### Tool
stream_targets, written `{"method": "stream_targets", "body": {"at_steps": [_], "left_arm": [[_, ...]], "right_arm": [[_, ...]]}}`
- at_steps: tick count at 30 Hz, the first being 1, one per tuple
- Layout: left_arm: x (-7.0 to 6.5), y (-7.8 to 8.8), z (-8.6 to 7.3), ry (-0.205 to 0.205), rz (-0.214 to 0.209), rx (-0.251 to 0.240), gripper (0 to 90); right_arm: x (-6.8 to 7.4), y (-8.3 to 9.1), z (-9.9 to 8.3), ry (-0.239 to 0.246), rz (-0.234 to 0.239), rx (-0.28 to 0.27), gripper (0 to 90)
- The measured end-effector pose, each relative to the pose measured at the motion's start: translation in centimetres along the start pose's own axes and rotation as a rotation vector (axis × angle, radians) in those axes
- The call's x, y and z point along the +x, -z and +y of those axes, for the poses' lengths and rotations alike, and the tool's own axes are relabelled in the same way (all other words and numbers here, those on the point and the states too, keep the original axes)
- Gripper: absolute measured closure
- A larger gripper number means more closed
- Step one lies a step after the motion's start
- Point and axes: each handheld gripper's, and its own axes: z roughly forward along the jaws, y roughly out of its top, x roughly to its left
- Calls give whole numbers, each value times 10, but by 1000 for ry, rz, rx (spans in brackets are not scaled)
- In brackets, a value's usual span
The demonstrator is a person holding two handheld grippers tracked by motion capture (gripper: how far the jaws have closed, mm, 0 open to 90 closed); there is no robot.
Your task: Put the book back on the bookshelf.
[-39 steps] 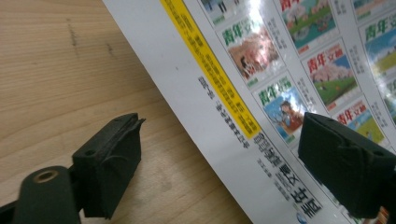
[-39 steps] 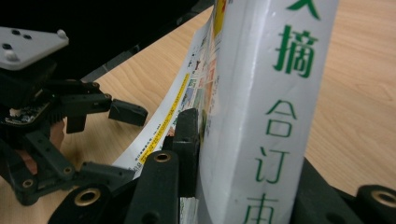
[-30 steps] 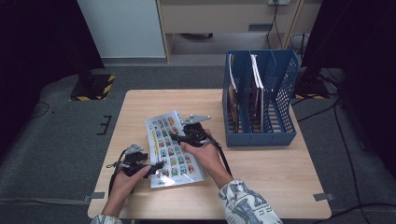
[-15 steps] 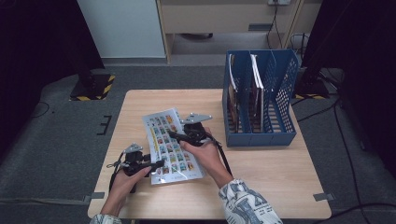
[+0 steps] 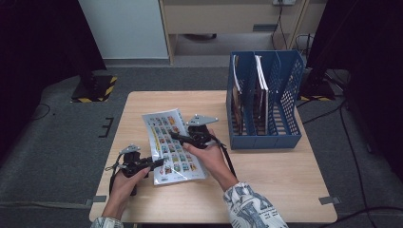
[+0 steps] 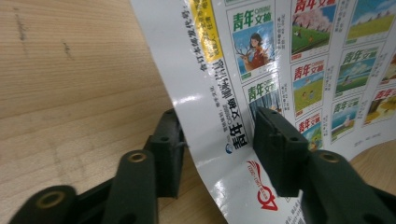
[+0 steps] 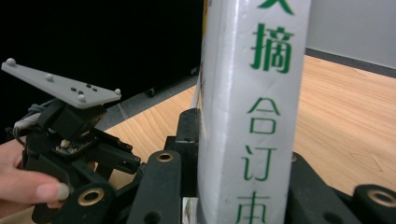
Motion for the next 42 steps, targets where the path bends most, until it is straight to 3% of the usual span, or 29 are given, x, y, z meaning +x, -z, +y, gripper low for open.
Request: {"method": "stream_targets", "body": {"at_steps": [13, 18, 25, 26, 32, 37, 42], "left_arm": [[-10, 2, 7, -70, 69, -17, 613], [-13, 4, 9, -115, 97, -32, 625], [-15, 7, 12, -151, 123, -66, 634], [-16, 10, 13, -153, 158, -77, 640], [-19, 15, 15, -176, 198, -103, 655], [-20, 16, 15, -184, 208, -109, 656], [-22, 17, 16, -205, 228, -119, 658]], "right_arm": [[-2, 6, 1, 51, -5, 4, 731], [-1, 8, 3, 108, -53, 14, 720], [0, 9, 4, 111, -35, -11, 719], [1, 10, 5, 119, -37, -23, 718], [4, 12, 8, 126, -13, -55, 709], [6, 12, 12, 147, -6, -42, 661], [4, 13, 13, 127, -1, -54, 662]]}}
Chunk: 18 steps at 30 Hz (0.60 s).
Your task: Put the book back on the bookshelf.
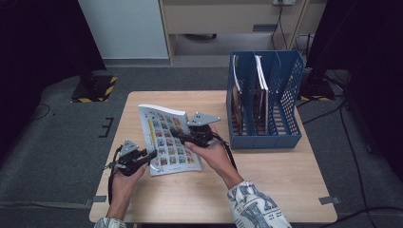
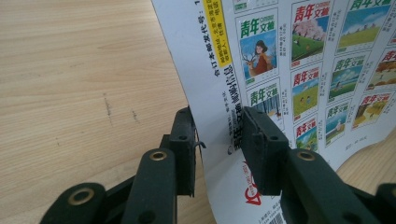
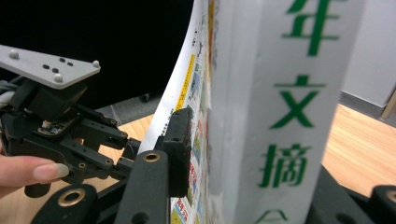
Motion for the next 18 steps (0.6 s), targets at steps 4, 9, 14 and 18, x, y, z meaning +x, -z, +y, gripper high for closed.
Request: {"method": "stream_targets", "body": {"at_steps": [4, 9, 14, 18], "left_arm": [[-1, 1, 1, -12, 13, -8, 662], [-3, 2, 3, -29, 29, -13, 664], [-3, 3, 3, -35, 30, -13, 664], [-3, 3, 3, -39, 30, -14, 664]], "right_arm": [[-2, 1, 1, -17, 7, -12, 664], [-3, 3, 2, -23, 8, -21, 666], [-3, 3, 1, -22, 8, -30, 669], [-3, 4, 1, -24, 10, -32, 671]]}}
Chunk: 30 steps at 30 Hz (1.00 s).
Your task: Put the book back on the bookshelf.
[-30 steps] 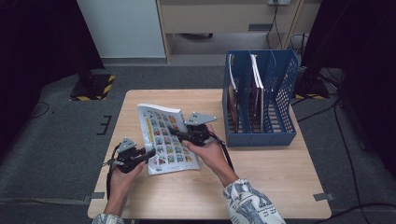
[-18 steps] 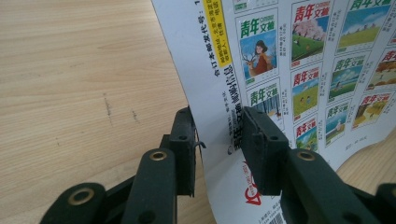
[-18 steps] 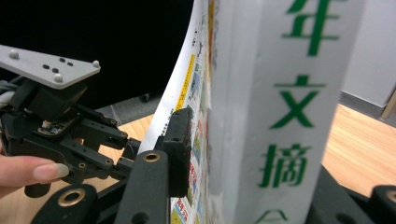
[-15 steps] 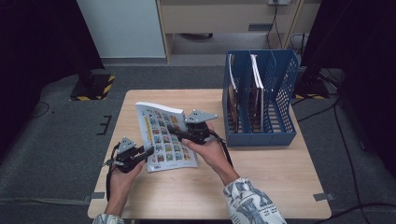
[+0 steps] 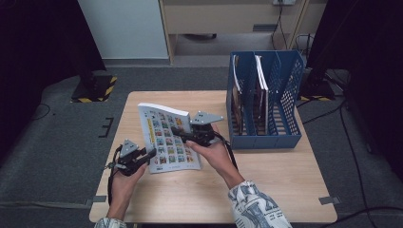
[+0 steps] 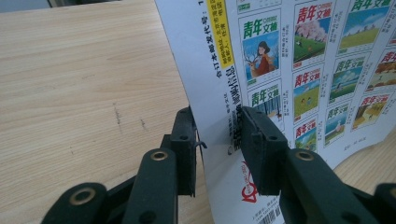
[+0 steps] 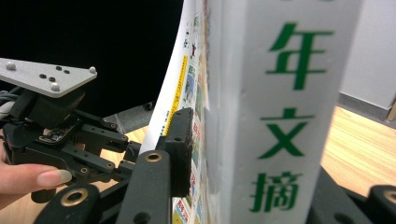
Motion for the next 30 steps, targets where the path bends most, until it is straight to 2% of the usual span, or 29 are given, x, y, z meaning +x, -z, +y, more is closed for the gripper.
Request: {"method": "stream_targets", "body": {"at_steps": [10, 18, 27, 30], "left_arm": [[-2, 1, 2, -18, 16, -11, 664], [-4, 3, 3, -50, 35, -23, 666], [-4, 3, 3, -53, 33, -30, 667], [-5, 3, 3, -56, 35, -32, 667]], "right_arm": [[0, 2, 2, -2, 2, -10, 676], [2, 7, 0, 4, 23, -41, 686], [3, 10, -2, 5, 28, -58, 667], [2, 9, -2, 3, 26, -58, 699]]}}
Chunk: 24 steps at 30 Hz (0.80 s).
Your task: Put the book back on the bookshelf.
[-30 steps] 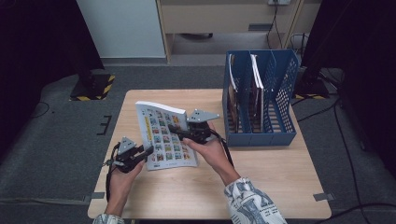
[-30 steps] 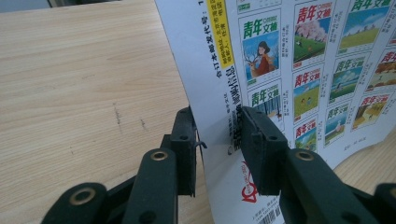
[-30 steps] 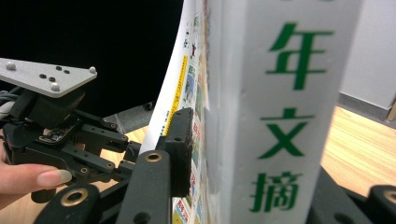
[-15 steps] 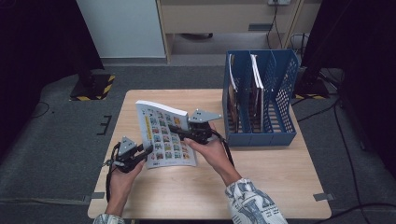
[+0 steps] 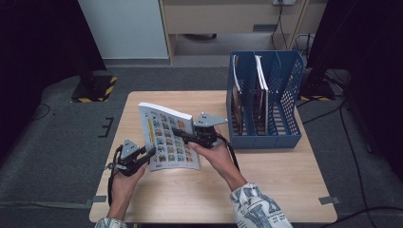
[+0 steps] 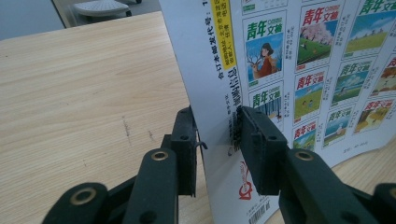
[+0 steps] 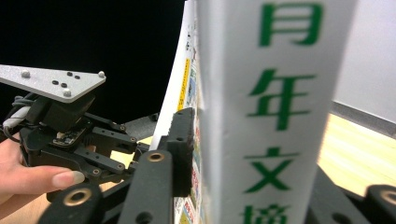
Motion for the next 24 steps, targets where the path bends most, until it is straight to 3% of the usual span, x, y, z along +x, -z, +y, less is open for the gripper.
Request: {"method": "stream_targets", "body": {"at_steps": [9, 24], "left_arm": [[0, -1, 1, -5, 12, -15, 667], [-1, 1, -1, -11, 8, -26, 664]], "right_arm": [[-1, 0, 1, 12, -4, -13, 724], [-1, -1, 5, 12, 27, -22, 635]]}}
